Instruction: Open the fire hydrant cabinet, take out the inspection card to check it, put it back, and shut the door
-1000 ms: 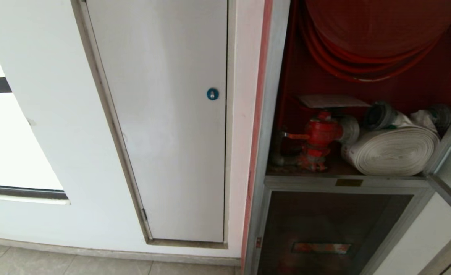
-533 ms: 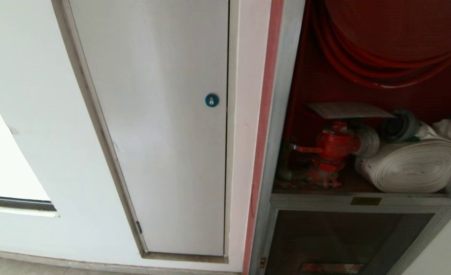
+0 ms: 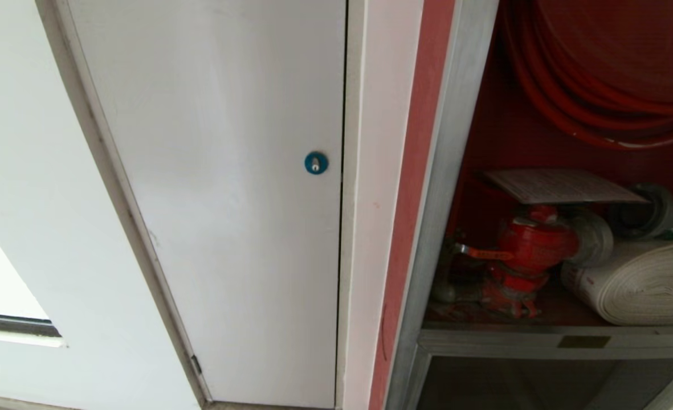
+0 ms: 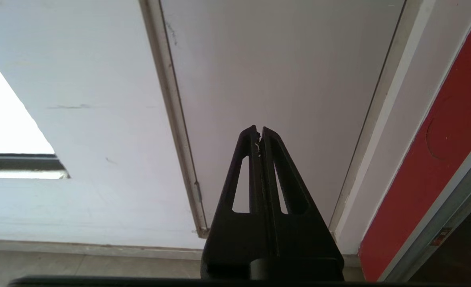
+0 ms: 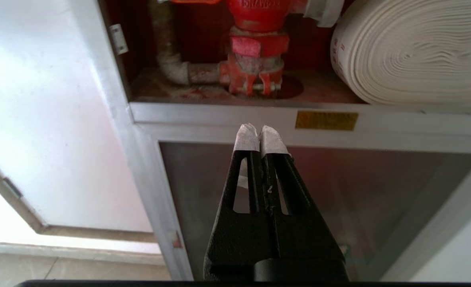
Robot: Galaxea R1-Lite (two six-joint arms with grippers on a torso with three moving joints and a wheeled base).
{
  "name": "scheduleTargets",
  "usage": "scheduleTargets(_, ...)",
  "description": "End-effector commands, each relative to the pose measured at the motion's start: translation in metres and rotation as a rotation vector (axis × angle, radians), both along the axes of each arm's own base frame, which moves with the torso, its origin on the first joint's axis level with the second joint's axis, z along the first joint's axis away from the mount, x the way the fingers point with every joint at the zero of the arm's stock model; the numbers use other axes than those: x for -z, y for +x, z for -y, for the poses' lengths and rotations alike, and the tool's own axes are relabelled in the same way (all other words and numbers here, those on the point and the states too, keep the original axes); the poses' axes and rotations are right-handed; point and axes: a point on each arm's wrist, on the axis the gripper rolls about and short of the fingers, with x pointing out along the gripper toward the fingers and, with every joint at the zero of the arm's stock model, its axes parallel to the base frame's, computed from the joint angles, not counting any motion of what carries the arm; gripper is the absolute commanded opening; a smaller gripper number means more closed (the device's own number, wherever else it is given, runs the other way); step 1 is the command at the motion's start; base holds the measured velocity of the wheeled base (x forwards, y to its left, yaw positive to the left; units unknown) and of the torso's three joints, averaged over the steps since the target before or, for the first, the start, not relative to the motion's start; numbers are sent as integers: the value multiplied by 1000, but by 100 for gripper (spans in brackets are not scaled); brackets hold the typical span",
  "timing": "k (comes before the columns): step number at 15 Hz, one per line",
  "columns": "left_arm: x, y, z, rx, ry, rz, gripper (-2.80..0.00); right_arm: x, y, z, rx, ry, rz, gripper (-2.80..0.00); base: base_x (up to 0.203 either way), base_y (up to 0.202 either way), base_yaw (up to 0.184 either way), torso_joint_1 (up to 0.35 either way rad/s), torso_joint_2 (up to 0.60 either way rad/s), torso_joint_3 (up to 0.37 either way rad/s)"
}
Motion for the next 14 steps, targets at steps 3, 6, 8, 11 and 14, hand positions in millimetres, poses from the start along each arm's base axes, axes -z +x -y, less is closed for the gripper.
scheduleTargets(3, 2, 0, 0, 1, 0, -5, -280, 0, 0, 0, -2, 0, 0, -280, 198, 0, 0, 2, 1, 2)
scheduleTargets(6, 2, 0, 0, 0, -2, -5, -280, 0, 0, 0, 0, 0, 0, -280, 199, 0, 0, 5, 3, 5)
scheduleTargets(8, 2, 0, 0, 1, -5, -5, -280, 0, 0, 0, 0, 0, 0, -280, 182, 0, -2, 0, 2, 2)
scheduleTargets(11, 2, 0, 0, 0, -6, -5, -280, 0, 0, 0, 0, 0, 0, -280, 31, 0, -2, 5, 3, 0)
scheduleTargets(14, 1, 0, 0, 0, -6, -4, -280, 0, 0, 0, -1, 0, 0, -280, 0, 0, 0, 0, 0, 0)
